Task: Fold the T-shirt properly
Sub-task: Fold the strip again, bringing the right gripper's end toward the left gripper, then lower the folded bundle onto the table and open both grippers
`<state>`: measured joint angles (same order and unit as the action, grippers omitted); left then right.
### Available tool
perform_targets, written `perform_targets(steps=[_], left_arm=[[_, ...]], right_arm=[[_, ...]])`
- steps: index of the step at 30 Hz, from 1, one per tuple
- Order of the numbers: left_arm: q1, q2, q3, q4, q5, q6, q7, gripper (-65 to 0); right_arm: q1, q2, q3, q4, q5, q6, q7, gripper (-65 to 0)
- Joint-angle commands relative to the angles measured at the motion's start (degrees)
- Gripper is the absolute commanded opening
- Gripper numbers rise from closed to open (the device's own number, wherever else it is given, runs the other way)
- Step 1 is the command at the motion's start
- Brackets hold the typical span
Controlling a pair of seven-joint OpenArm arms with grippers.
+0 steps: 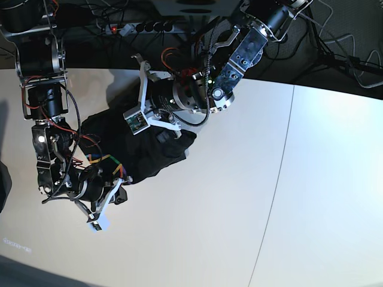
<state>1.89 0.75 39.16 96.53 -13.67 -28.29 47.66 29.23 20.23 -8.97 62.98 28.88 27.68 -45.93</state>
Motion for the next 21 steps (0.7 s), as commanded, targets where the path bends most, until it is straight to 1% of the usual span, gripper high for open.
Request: perform_targets(steps=[1, 4, 7, 9, 11, 13, 16, 19, 21], left_arm=[[-0.81, 0.46, -0.31, -0.17, 0.17, 0.02, -1.77, -59.2], [-1.11, 0.11, -1.88, -1.70, 1.79, 0.07, -2.45, -59.2], [-1.29, -0.15, -5.14, -1.84, 3.85, 0.02, -2.43, -59.2], [-1.90, -1.16, -7.72, -1.88, 4.11, 0.02, -2.47, -59.2], [-2.23, -2.71, -10.08, -1.92, 4.13, 0.07, -2.89, -59.2], [-2.60, -4.55, -11.93, -2.73, 4.13, 0.09, -4.02, -59.2], [-5.14, -7.08, -13.38, -6.73, 4.13, 0.22, -6.38, -59.2], [-8.81, -7.93, -13.35, -11.67, 4.11, 0.24, -7.19, -59.2], [-10.73, -7.91, -13.35, -13.88, 4.11, 0.26, -7.19, -59.2]], right_arm=[[1.68, 0.59, 0.37, 0.61, 0.68, 4.09, -0.20, -65.0], [1.70, 0.92, 0.37, 0.61, 0.68, 4.11, -3.69, -65.0], [1.68, 1.81, 0.37, 0.61, 1.33, 4.11, -5.75, -65.0], [1.68, 3.08, 0.37, 0.61, 4.31, 4.11, -7.39, -65.0], [1.38, 5.07, 0.37, 0.61, 8.28, 4.13, -9.62, -65.0], [0.68, 7.39, 0.37, 0.66, 12.90, 4.11, -12.04, -65.0], [-1.53, 10.49, 0.39, 0.72, 20.02, 4.22, -13.73, -65.0], [-4.50, 12.20, 0.44, 1.18, 23.08, 4.26, -15.06, -65.0], [-7.13, 12.44, 0.90, 2.03, 24.09, 4.26, -15.93, -65.0]])
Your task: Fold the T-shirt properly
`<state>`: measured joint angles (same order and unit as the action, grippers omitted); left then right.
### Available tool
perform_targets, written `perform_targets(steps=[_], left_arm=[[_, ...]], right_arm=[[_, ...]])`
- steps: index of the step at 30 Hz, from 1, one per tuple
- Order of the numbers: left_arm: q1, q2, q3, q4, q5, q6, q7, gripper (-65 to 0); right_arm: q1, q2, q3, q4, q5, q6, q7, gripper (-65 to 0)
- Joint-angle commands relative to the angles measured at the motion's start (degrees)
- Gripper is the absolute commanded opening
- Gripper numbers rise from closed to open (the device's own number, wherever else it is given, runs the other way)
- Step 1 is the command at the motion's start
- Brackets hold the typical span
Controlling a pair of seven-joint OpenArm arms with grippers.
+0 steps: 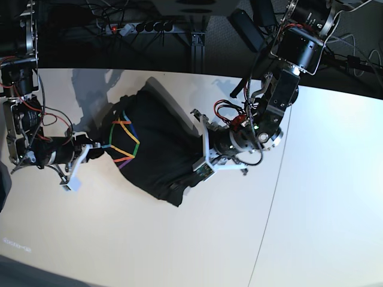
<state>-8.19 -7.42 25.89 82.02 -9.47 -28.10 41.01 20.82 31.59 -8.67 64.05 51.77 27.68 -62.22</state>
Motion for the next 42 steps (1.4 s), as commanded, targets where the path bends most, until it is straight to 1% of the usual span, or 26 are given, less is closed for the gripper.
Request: perform_targets(steps=[1, 9, 12, 15, 19, 22, 25, 28, 30, 32, 33, 38, 40, 42], left_arm=[[-1.46, 0.26, -0.09, 0.00, -0.09, 0.07, -0.55, -59.2], [-6.49, 0.28, -0.09, -0.46, -0.44, 0.48, -0.52, -59.2], [-7.39, 0.31, -0.09, -0.46, -1.60, 0.46, -0.55, -59.2], [-7.72, 0.37, -0.09, -0.46, -2.58, 0.48, -0.57, -59.2], [-7.72, 0.92, -0.09, -0.44, -2.78, 0.61, -0.48, -59.2], [-8.44, 0.57, -0.98, 0.76, -3.19, 2.64, 0.98, -59.6], [-8.46, 0.50, -5.07, 5.18, -5.33, 2.73, 4.48, -63.0], [-7.67, -1.95, -8.46, 9.16, -10.73, 2.56, 7.21, -63.1], [-5.73, -4.20, -10.03, 12.20, -12.22, 2.51, 7.76, -63.1], [-2.64, -6.43, -11.41, 16.26, -13.27, 0.48, 8.39, -63.5], [-0.74, -7.63, -11.89, 18.43, -13.92, -0.02, 8.79, -63.5], [11.65, -14.73, -14.38, 26.64, -14.08, 0.00, 9.07, -63.5], [17.27, -16.94, -16.46, 29.90, -14.45, 0.02, 10.03, -63.5], [22.53, -19.08, -19.28, 32.94, -16.59, 0.02, 11.02, -63.5]], right_arm=[[-0.09, 1.01, 1.09, 1.64, 1.77, 4.26, 0.20, -65.0], [-9.99, -0.42, 5.46, 11.23, 2.71, 4.28, -0.57, -65.0], [-13.27, -1.68, 6.27, 15.15, 2.69, 4.28, -0.59, -65.0], [-15.63, -3.78, 6.58, 18.16, 2.62, 4.28, -0.59, -65.0], [-16.90, -6.40, 6.88, 20.37, 1.11, 4.26, -0.57, -65.0], [-16.81, -6.69, 8.61, 21.09, 0.28, 4.24, -0.42, -65.0], [-16.87, -6.67, 12.92, 22.14, 0.31, 4.26, -0.87, -65.0], [-16.92, -6.58, 17.70, 23.23, 0.44, 4.26, -2.82, -65.0], [-17.22, -5.99, 20.52, 23.32, 2.03, 4.26, -5.25, -65.0], [-18.88, -4.66, 22.88, 23.32, 2.95, 4.28, -5.20, -65.0], [-19.87, -4.11, 23.98, 23.32, 3.19, 4.26, -5.16, -65.0], [-26.60, -2.86, 30.14, 23.47, 4.79, 4.28, -5.35, -65.0], [-30.08, -2.75, 32.79, 23.93, 5.29, 4.28, -5.40, -65.0], [-33.46, -2.78, 35.19, 24.79, 6.14, 4.28, -5.46, -65.0]])
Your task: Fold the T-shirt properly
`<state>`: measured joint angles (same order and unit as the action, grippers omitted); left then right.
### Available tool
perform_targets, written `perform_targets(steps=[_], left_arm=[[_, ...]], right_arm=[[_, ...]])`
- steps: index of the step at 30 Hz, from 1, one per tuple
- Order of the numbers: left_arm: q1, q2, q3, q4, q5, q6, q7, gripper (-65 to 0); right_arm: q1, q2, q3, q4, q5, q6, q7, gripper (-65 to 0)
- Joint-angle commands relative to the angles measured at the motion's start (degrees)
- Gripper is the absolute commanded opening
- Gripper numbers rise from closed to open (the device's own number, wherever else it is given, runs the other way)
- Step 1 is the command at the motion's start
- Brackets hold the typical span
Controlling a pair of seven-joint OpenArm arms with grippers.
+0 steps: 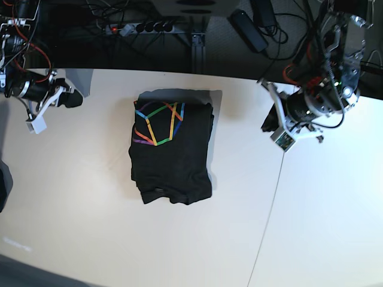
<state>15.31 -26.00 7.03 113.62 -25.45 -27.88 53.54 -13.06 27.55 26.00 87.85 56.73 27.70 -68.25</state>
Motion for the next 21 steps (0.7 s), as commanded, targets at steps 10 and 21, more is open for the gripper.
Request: perform_targets(steps=[10, 21], left_arm=[[22.29, -4.50, -12.17, 6.64, -4.28, -0.31, -0.09, -63.5], [34.58, -2.58, -12.61, -7.58, -0.48, -0.39, -5.90, -63.5]], right_arm=[[-16.70, 1.18, 5.86, 5.73, 1.11, 4.26, 0.24, -65.0], [-28.59, 0.83, 5.75, -4.04, -5.88, 3.93, 3.61, -65.0]])
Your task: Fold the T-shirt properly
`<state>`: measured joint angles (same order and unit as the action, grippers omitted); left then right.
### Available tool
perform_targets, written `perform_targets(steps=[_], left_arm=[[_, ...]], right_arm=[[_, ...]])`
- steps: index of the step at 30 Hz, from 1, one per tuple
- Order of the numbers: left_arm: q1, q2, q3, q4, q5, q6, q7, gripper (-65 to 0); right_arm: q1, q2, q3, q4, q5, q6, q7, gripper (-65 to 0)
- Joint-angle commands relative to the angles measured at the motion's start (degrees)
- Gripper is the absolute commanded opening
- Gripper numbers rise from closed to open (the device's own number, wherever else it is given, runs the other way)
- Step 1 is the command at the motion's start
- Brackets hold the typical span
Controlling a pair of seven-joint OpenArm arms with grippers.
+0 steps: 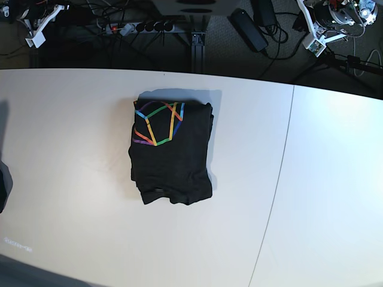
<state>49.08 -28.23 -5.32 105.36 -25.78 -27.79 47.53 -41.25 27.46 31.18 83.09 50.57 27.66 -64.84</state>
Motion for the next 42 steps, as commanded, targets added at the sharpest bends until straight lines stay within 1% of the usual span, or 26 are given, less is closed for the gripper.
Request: perform_targets(steps=[1, 4, 5, 9, 12, 14, 15, 17, 19, 21, 23, 27, 30, 33, 34, 38, 42], left_arm=[[0.07, 0.31, -0.26, -2.95, 0.68, -0.20, 0.70, -63.5], [-3.34, 1.57, -0.13, -15.74, 2.71, 2.10, 3.58, -63.5], [-4.61, 1.62, 0.17, -20.35, 3.04, 2.80, 3.76, -63.5], [-10.93, 1.57, 3.48, -38.62, 5.57, 5.92, 2.60, -63.5], [-17.42, 1.84, 8.52, -50.99, 7.58, 7.45, 0.96, -63.5], [-22.45, 2.62, 12.31, -58.03, 8.33, 8.17, -1.07, -63.5], [-25.03, 3.39, 14.08, -61.24, 9.09, 8.61, -1.75, -63.5], [-30.25, 5.31, 17.64, -67.21, 10.62, 9.33, -2.38, -63.5], [-35.32, 7.32, 20.83, -72.43, 11.17, 9.60, -2.97, -63.5], [-39.85, 9.27, 23.45, -76.54, 11.23, 9.57, -4.37, -63.5], [-43.98, 11.17, 25.75, -79.21, 11.26, 9.62, -5.86, -63.5], [-50.07, 14.36, 28.46, -81.13, 10.69, 9.62, -6.88, -63.6], [-51.67, 16.09, 29.73, -81.11, 10.51, 9.60, -7.34, -63.6], [-52.06, 17.49, 30.56, -81.11, 10.36, 9.60, -7.30, -63.6], [-52.04, 17.97, 30.53, -81.11, 10.36, 9.60, -7.30, -63.6], [-51.93, 19.04, 30.53, -81.09, 10.27, 9.60, -8.11, -63.5], [-51.91, 18.97, 30.47, -81.09, 10.12, 9.55, -8.79, -63.5]], right_arm=[[-0.15, 0.94, 0.57, -1.73, -0.66, 3.63, 0.48, -65.0], [1.36, 0.94, 0.55, -9.81, -3.76, 3.63, 0.55, -65.0], [2.16, 0.94, 0.55, -12.76, -5.25, 3.61, 0.55, -65.0], [6.38, 0.92, 0.52, -25.64, -10.23, 2.91, 0.57, -65.0], [11.04, 0.92, -0.48, -35.17, -13.00, 2.51, 0.94, -65.0], [14.75, 0.90, -2.25, -40.72, -14.86, 2.14, 2.95, -65.0], [16.74, 0.90, -3.58, -43.25, -15.85, 1.18, 4.07, -65.0], [20.85, 0.61, -7.02, -47.63, -18.27, -2.25, 5.33, -65.0], [25.11, -0.63, -10.64, -50.69, -21.79, -4.37, 5.49, -65.0], [28.72, -2.36, -13.99, -52.54, -22.99, -6.03, 5.49, -65.0], [31.56, -4.48, -16.68, -53.72, -23.17, -6.91, 5.51, -65.0], [36.15, -9.18, -19.26, -54.60, -24.92, -6.93, 6.64, -65.0], [38.95, -12.28, -19.19, -54.60, -27.91, -7.19, 8.90, -65.0], [41.03, -14.64, -19.19, -54.60, -29.27, -7.39, 8.72, -65.0], [41.55, -15.26, -19.19, -54.58, -29.38, -7.41, 7.98, -65.0], [42.91, -16.83, -19.21, -54.47, -29.07, -7.37, 7.82, -65.0], [43.67, -16.98, -19.19, -54.16, -25.64, -7.34, 6.97, -65.0]])
